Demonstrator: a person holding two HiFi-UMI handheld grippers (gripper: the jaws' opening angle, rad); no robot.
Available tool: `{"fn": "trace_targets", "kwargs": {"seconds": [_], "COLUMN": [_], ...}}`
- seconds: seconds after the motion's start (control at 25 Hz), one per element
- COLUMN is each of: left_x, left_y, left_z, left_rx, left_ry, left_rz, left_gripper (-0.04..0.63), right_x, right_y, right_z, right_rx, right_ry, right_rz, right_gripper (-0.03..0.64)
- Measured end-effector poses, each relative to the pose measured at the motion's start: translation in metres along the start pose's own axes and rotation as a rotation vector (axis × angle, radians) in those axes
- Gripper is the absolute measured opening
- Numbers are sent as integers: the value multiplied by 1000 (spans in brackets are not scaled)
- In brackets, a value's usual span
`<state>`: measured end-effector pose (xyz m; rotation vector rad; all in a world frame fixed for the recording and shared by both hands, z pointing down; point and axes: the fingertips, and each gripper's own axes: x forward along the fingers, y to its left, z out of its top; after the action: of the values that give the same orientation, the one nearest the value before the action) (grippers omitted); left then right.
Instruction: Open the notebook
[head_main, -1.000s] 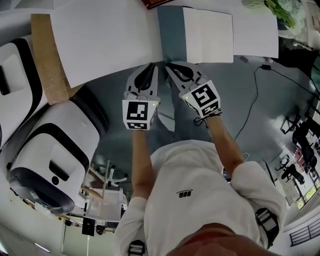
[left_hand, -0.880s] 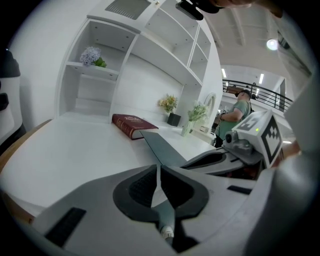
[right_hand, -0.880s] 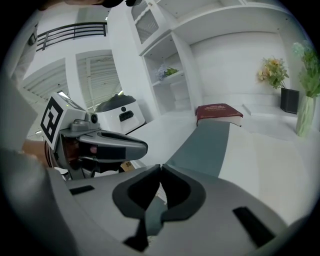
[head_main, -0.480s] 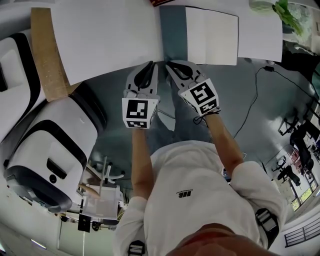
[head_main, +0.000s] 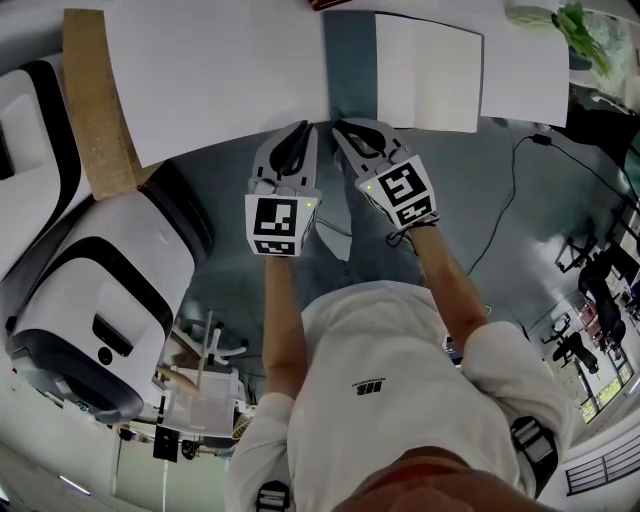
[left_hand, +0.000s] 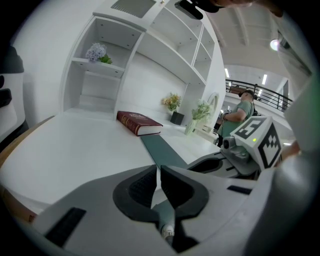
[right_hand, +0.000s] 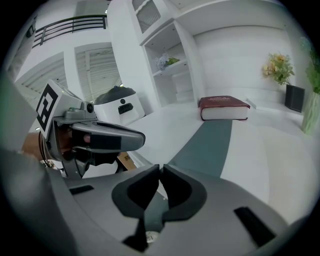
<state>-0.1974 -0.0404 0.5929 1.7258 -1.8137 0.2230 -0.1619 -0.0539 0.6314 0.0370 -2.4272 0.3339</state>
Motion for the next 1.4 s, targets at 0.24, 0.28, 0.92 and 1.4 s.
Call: {"fn": "trace_targets", "kwargs": {"seconds": [0.24, 0.28, 0.92, 1.4], "left_x": [-3, -4, -11, -17], "left_y": [-2, -2, -12, -38], "left_z": [2, 2, 20, 40], "left_rx": [7, 9, 56, 108], "left_ry": [0, 0, -14, -27], "left_rz": [-9, -11, -38, -93], "left_gripper": [0, 0, 0, 0], "right_x": [0, -1, -33, -74], "right_y": [4, 5, -1, -8], "right_z": [5, 6, 32, 52], "right_rx": [12, 15, 3, 16], "right_ry": [-25, -31, -95, -158], "right_rz": [4, 5, -68, -151], "right_gripper": [23, 28, 31, 31]}}
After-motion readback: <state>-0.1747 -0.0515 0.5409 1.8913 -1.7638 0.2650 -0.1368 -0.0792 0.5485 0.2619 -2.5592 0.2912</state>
